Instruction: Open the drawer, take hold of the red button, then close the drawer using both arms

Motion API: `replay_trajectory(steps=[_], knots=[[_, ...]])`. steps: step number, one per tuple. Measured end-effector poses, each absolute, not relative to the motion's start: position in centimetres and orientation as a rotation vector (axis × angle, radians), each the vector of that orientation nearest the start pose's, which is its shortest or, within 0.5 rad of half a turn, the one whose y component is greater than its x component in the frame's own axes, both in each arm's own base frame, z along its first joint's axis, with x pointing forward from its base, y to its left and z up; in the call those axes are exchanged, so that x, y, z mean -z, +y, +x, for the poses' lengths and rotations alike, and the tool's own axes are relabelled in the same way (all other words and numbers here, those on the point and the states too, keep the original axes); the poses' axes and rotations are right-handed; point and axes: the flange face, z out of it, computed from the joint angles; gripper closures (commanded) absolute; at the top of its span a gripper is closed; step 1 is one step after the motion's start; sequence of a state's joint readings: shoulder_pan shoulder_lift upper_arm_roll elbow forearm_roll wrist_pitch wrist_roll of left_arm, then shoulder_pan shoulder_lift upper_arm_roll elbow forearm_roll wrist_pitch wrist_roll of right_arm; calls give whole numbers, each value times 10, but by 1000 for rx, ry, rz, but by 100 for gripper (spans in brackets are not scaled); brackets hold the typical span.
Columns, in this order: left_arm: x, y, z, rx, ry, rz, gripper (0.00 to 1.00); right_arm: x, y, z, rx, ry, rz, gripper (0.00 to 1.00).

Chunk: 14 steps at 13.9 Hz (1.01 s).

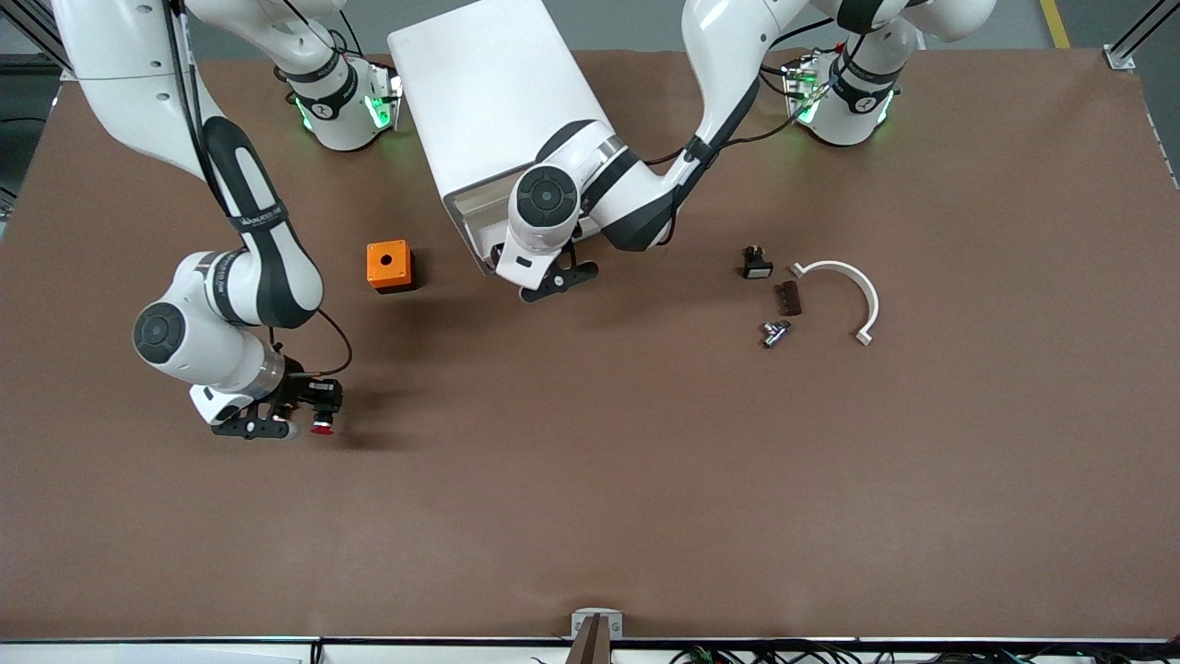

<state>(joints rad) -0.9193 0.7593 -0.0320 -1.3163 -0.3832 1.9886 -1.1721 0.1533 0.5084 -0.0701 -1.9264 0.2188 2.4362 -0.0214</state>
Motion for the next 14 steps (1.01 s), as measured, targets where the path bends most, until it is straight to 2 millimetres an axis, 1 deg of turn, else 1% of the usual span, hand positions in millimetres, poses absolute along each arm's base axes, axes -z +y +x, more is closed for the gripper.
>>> replay_trajectory(steps=[2, 6, 9, 14], knots=[[-281, -610, 407, -635, -660, -3123, 1, -216, 64, 621, 6, 59, -3036, 100], [-279, -614, 400, -729, -713, -3110, 1, -202, 63, 613, -17, 84, -3045, 100], [-274, -614, 396, -802, -771, -3084, 1, -202, 64, 613, -18, 125, -3093, 100], [-272, -615, 392, -831, -806, -3061, 1, -201, 66, 612, -17, 136, -3123, 100]])
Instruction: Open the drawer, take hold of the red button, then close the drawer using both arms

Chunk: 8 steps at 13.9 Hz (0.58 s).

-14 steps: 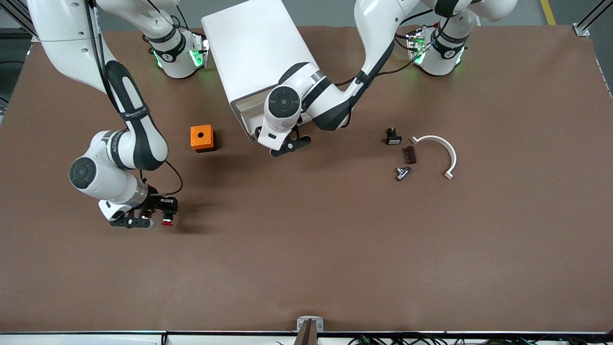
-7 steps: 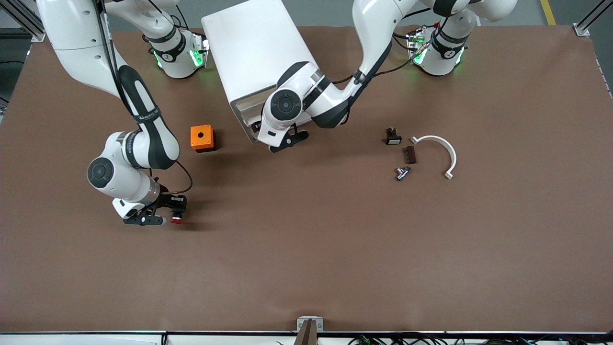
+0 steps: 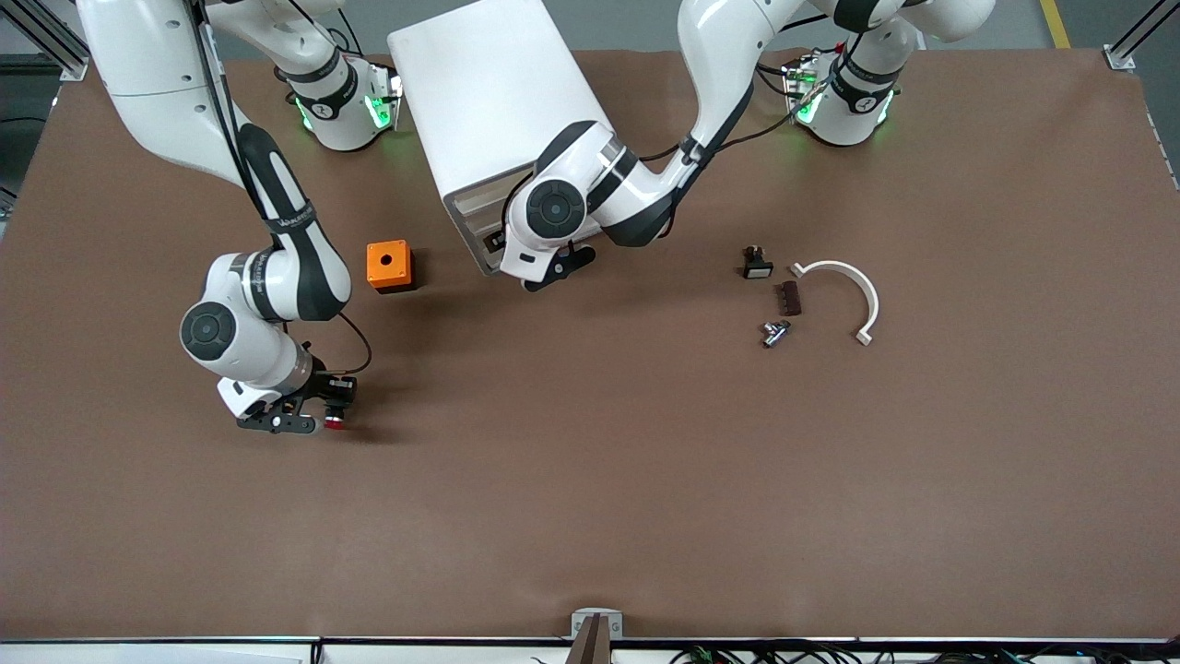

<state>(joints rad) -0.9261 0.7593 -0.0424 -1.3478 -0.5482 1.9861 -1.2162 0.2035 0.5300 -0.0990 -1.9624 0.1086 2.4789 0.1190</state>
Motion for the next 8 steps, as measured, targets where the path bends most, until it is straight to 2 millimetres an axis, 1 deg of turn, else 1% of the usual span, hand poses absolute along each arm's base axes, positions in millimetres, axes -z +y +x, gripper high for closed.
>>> replay_trajectory(steps=[2, 3, 4, 5, 6, 8], knots=[[-272, -615, 393, -844, -817, -3059, 1, -201, 65, 612, -19, 138, -3125, 99], [-272, -614, 394, -856, -828, -3056, 1, -200, 64, 611, -20, 138, -3125, 98], [-272, -613, 395, -864, -836, -3054, 1, -200, 64, 611, -21, 137, -3126, 90], [-272, -613, 395, -870, -841, -3053, 1, -199, 64, 611, -22, 137, -3126, 50], [-273, -613, 395, -871, -842, -3053, 1, -199, 64, 610, -23, 138, -3126, 1], [-276, -613, 397, -869, -845, -3059, 1, -199, 63, 610, -22, 141, -3127, 0]])
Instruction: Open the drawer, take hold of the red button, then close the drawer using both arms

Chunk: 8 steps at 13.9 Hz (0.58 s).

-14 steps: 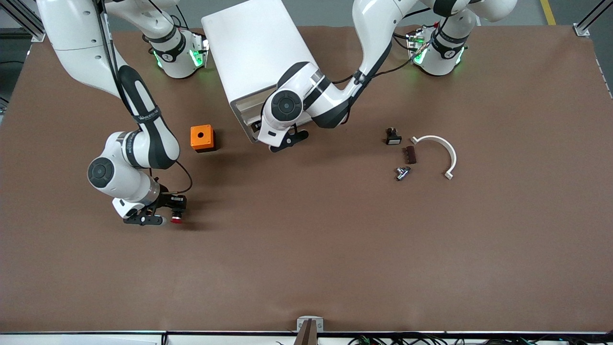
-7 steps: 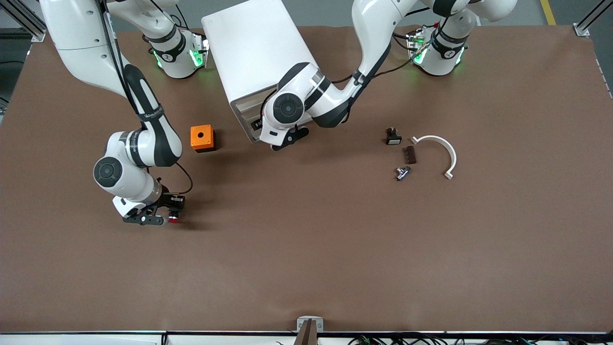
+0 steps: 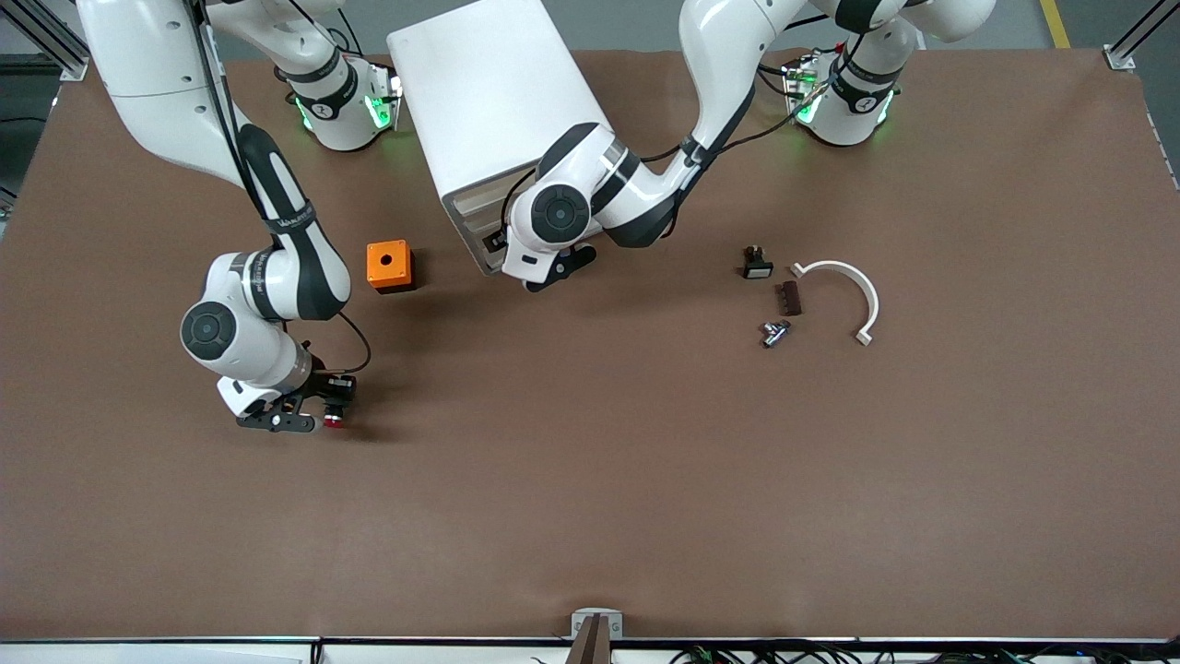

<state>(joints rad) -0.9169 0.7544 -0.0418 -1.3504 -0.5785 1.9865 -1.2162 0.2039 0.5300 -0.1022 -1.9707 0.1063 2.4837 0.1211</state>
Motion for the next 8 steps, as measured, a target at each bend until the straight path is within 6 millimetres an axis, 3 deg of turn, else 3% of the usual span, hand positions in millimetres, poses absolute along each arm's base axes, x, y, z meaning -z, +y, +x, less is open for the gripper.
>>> replay_trajectory(steps=[2, 4, 8], knots=[[-290, -609, 406, -851, -864, -3082, 1, -199, 63, 610, -20, 145, -3128, 0], [-320, -595, 429, -825, -916, -3122, 1, -199, 62, 610, -18, 146, -3128, 0], [-389, -546, 486, -648, -1007, -3212, 1, -199, 62, 610, -16, 145, -3130, 0]])
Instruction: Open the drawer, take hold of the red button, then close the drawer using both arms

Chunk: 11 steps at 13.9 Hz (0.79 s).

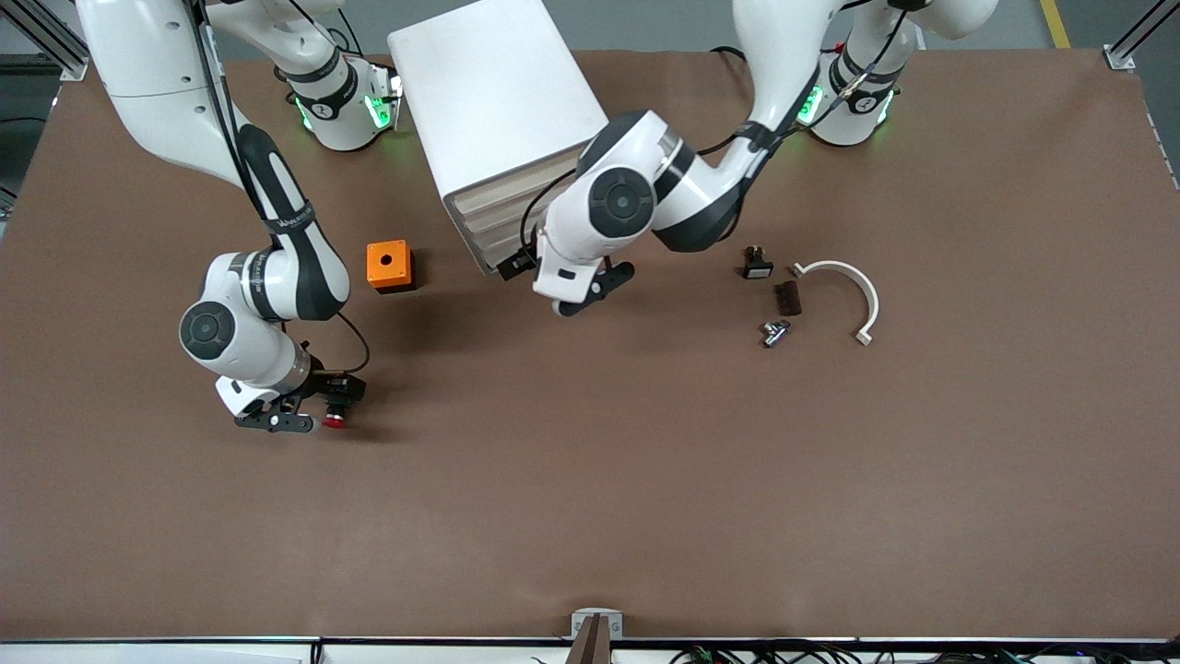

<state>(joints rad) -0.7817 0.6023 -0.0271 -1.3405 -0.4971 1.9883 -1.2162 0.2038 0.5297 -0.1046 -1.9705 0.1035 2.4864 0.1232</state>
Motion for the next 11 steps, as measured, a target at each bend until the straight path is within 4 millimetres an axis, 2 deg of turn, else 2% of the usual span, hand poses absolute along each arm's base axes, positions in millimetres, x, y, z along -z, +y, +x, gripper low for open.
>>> replay_trajectory(steps=[3, 5, 8, 11], knots=[[-462, -497, 518, -532, -1055, -3284, 1, -210, 58, 615, 7, 124, -3133, 0], [-520, -457, 526, -426, -1011, -3317, 1, -230, 50, 620, -29, 109, -3134, 0], [-600, -386, 525, -261, -907, -3334, 1, -273, 36, 626, -131, 95, -3130, 0], [-654, -308, 528, -161, -803, -3366, 1, -323, 20, 630, -231, 51, -3135, 0]])
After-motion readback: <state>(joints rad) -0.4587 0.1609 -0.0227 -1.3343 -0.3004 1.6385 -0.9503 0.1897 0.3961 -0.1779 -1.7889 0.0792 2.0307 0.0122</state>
